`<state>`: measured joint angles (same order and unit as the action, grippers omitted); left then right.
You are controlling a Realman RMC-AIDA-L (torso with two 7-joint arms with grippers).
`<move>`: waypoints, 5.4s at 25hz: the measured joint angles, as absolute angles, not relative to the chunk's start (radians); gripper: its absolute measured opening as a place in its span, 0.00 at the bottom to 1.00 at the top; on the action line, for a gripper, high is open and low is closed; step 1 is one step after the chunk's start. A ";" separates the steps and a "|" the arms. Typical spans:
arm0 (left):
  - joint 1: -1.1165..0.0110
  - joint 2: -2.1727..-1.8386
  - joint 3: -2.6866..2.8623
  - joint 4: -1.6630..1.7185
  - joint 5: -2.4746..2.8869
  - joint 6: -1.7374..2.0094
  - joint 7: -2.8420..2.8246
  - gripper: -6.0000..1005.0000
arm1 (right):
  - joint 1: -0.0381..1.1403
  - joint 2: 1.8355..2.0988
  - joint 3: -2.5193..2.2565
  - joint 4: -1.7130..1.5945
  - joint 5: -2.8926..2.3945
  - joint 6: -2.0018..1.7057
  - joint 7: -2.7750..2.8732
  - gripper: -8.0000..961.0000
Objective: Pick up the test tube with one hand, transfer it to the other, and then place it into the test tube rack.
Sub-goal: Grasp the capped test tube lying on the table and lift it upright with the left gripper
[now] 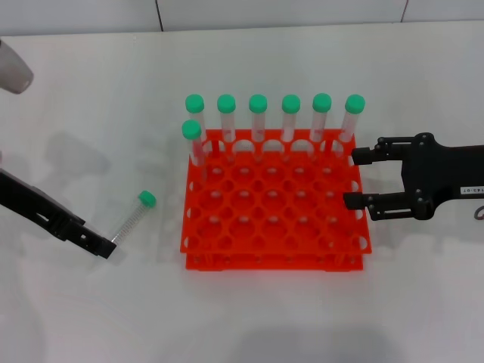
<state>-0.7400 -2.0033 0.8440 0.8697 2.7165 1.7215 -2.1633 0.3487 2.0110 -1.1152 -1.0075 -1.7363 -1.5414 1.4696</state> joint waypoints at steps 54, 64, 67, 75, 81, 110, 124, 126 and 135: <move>-0.787 -2.023 1.001 0.811 2.756 1.650 -2.227 0.66 | 0.348 2.011 -1.115 -0.969 -1.714 -1.531 1.433 0.70; -0.815 -2.022 1.010 0.796 2.774 1.651 -2.242 0.58 | 0.343 2.011 -1.115 -0.969 -1.713 -1.531 1.427 0.70; -0.830 -2.025 1.010 0.775 2.794 1.651 -2.242 0.53 | 0.342 2.011 -1.115 -0.968 -1.713 -1.531 1.423 0.70; -0.837 -2.031 1.009 0.768 2.802 1.651 -2.240 0.53 | 0.341 2.011 -1.115 -0.958 -1.710 -1.531 1.419 0.69; -0.838 -2.031 1.009 0.768 2.804 1.649 -2.241 0.52 | 0.340 2.011 -1.114 -0.957 -1.710 -1.531 1.419 0.69; -0.840 -2.034 1.035 0.762 2.809 1.626 -2.240 0.39 | 0.340 2.011 -1.109 -0.946 -1.710 -1.531 1.407 0.68; -0.842 -2.034 1.040 0.754 2.809 1.615 -2.243 0.28 | 0.340 2.011 -1.107 -0.946 -1.707 -1.531 1.407 0.67; -0.842 -2.034 1.043 0.750 2.809 1.614 -2.243 0.26 | 0.340 2.011 -1.107 -0.946 -1.707 -1.531 1.407 0.67; -0.842 -2.036 1.047 0.749 2.809 1.614 -2.243 0.24 | 0.341 2.011 -1.107 -0.947 -1.704 -1.535 1.407 0.67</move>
<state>-0.8421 -2.0356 1.0471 0.7486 2.8089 1.6137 -2.2427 0.3405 2.0110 -1.1074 -0.9465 -1.7044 -1.5355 1.4066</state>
